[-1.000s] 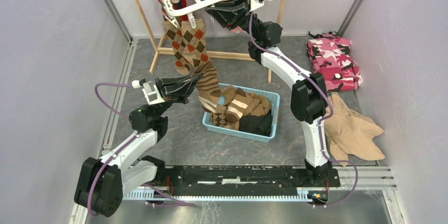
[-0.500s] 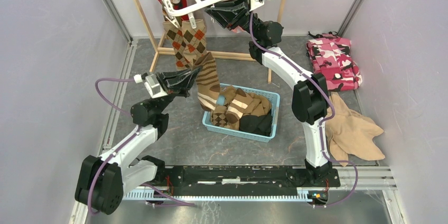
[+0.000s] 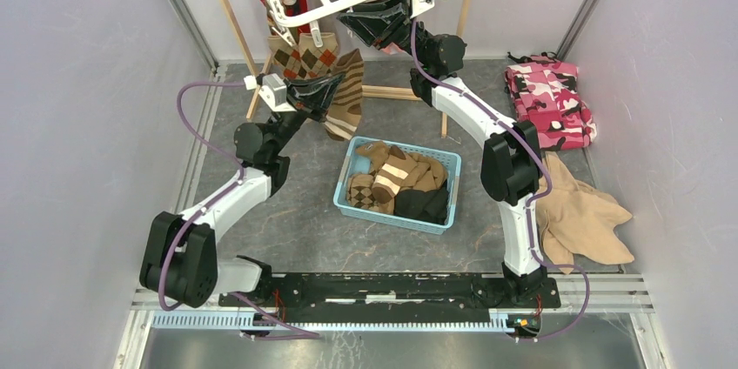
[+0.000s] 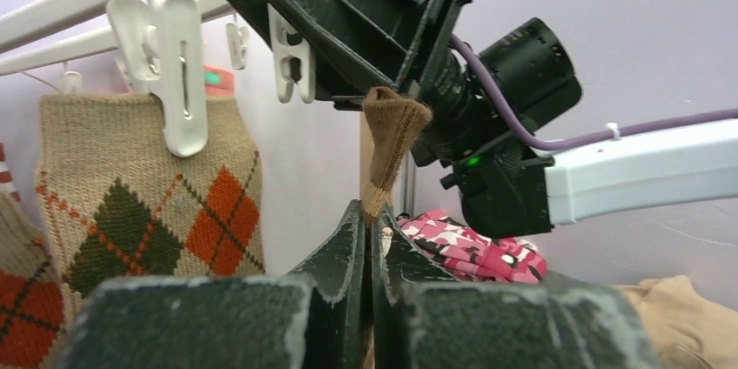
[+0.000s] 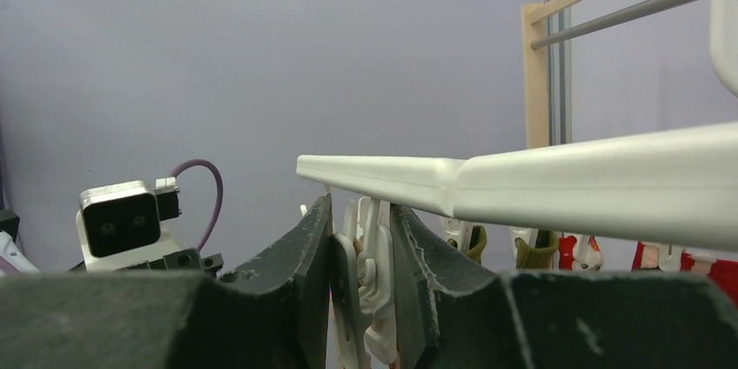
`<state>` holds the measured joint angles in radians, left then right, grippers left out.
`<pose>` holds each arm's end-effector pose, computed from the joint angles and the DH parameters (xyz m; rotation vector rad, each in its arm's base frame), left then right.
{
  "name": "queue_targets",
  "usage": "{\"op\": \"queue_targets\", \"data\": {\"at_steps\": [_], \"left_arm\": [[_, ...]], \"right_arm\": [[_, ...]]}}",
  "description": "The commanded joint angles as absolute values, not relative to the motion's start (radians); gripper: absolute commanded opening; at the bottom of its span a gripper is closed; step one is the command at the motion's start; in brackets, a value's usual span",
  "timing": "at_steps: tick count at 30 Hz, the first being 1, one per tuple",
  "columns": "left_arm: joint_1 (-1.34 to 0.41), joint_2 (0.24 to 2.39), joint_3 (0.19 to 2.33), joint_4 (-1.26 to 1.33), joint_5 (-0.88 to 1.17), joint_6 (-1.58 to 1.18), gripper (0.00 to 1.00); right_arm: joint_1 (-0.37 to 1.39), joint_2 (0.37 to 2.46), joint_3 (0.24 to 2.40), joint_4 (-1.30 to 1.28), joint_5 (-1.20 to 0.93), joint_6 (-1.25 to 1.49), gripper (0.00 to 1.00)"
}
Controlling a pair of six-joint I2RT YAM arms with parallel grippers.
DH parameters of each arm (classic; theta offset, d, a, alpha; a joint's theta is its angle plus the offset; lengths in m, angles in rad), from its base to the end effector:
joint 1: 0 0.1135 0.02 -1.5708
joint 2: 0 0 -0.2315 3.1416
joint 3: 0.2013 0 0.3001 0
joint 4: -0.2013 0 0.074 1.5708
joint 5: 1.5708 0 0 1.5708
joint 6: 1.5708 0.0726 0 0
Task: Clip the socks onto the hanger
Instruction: Open the clamp at the hanger.
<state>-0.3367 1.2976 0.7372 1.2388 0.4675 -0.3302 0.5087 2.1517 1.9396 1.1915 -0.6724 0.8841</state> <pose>0.3163 -0.1454 0.3181 0.4517 0.9002 -0.8198 0.4322 0.2928 0.4124 -0.5922 0.7535 1.4948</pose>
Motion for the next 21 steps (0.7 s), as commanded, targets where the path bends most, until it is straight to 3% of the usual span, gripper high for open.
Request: {"op": "queue_targets", "data": {"at_steps": [1, 21], "left_arm": [[-0.332, 1.313, 0.815, 1.179, 0.403, -0.238, 0.02], [-0.331, 1.389, 0.912, 1.054, 0.367, -0.215, 0.02]], "right_arm": [[0.51, 2.101, 1.942, 1.216, -0.686, 0.886, 0.0], [0.51, 2.105, 1.945, 1.213, -0.686, 0.885, 0.0]]}}
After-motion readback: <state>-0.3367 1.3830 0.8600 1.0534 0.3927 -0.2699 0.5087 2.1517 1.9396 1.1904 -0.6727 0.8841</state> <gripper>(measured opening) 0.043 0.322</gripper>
